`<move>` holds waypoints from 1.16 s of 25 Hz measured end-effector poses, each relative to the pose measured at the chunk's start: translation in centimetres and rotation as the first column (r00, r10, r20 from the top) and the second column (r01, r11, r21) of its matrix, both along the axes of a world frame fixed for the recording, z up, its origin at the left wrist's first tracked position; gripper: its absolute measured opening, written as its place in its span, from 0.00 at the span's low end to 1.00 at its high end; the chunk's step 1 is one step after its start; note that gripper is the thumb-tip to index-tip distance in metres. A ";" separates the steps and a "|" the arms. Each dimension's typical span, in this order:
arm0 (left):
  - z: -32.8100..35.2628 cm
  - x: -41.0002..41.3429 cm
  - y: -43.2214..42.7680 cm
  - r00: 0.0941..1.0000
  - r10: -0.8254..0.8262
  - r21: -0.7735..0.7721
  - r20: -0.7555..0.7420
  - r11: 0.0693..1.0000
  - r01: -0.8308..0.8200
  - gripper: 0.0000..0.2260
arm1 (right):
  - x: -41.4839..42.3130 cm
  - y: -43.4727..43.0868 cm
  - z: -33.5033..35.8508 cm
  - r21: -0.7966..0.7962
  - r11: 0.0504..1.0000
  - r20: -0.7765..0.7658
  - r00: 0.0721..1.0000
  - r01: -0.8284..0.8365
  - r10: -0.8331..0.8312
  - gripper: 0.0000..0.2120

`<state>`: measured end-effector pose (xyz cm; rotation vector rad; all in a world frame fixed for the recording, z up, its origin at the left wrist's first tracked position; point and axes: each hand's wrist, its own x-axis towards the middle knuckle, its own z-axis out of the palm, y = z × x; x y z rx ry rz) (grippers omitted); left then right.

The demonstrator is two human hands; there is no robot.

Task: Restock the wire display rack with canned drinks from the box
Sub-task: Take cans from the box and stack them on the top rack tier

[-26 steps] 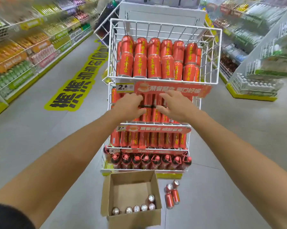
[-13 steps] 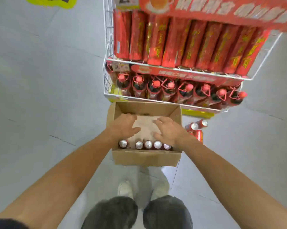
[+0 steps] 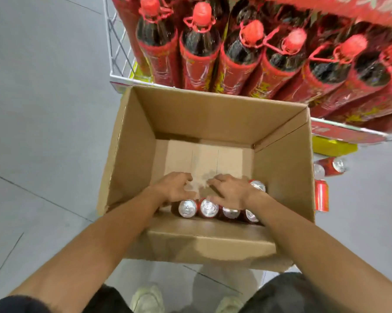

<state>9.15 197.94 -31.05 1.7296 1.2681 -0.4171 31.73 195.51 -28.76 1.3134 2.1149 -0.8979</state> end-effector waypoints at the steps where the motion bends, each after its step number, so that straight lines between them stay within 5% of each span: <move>1: -0.6 -0.3 0.0 0.999 0.039 -0.053 0.036 0.998 -0.037 0.34 | 0.0 -0.1 -0.7 -0.016 1.000 -0.004 1.000 -0.014 0.014 0.32; 10: -4.1 -1.6 -1.3 0.896 0.260 -0.266 0.361 0.949 -0.168 0.16 | 0.4 -0.9 -3.1 -0.175 0.978 -0.201 0.968 0.113 -0.147 0.19; 17: -3.2 -1.2 0.7 0.737 0.596 -0.412 0.317 0.787 -0.459 0.07 | 1.0 -0.4 -4.3 -0.176 0.867 -0.377 0.781 0.467 -0.497 0.20; 24: -3.9 -0.5 6.5 0.642 0.598 -0.068 0.480 0.755 -0.652 0.08 | 1.2 5.3 -4.3 -0.003 0.770 -0.494 0.669 0.637 -0.555 0.16; 29: -4.4 0.0 5.9 0.590 0.631 -0.101 0.503 0.721 -0.685 0.11 | 0.5 6.2 -5.3 0.036 0.661 -0.464 0.599 0.749 -0.653 0.16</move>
